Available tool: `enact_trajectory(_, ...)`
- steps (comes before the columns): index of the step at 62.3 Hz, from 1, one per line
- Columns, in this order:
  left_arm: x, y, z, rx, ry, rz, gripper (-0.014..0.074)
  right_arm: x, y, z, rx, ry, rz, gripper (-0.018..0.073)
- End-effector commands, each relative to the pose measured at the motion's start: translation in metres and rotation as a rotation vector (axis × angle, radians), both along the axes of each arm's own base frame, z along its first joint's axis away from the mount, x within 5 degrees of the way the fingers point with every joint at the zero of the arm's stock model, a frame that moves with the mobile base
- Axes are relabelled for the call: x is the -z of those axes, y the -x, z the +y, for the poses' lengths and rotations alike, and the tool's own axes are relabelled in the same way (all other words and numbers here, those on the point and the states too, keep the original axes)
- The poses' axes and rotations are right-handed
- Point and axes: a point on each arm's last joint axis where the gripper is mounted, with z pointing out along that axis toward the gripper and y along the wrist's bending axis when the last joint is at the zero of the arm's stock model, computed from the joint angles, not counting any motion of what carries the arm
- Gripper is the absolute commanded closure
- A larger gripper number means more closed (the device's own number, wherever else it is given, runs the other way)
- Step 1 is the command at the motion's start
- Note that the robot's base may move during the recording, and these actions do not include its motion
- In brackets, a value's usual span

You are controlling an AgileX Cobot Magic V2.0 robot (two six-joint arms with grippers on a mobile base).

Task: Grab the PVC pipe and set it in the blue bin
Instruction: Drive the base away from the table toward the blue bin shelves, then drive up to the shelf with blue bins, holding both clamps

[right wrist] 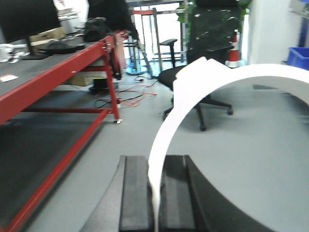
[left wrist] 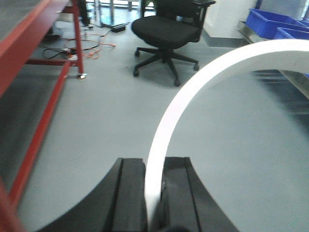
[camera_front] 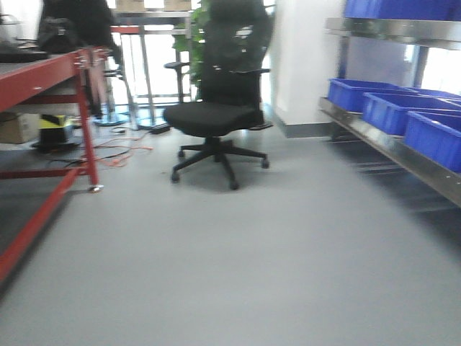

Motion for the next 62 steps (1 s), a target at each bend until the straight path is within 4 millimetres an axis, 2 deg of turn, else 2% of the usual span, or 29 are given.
enact_trajectory(1,-0.0023,0.0008,0.0001,-0.004,0.010,-0.027,0.0707,-0.0023,0.0007,-0.0010,0.009,-0.002,-0.029,0.0712)
enact_trajectory(62,-0.0028,0.0007,0.0001,-0.004,0.010,-0.033,0.0707,-0.0023,0.0007,-0.0010,0.009,-0.002,-0.029,0.0712)
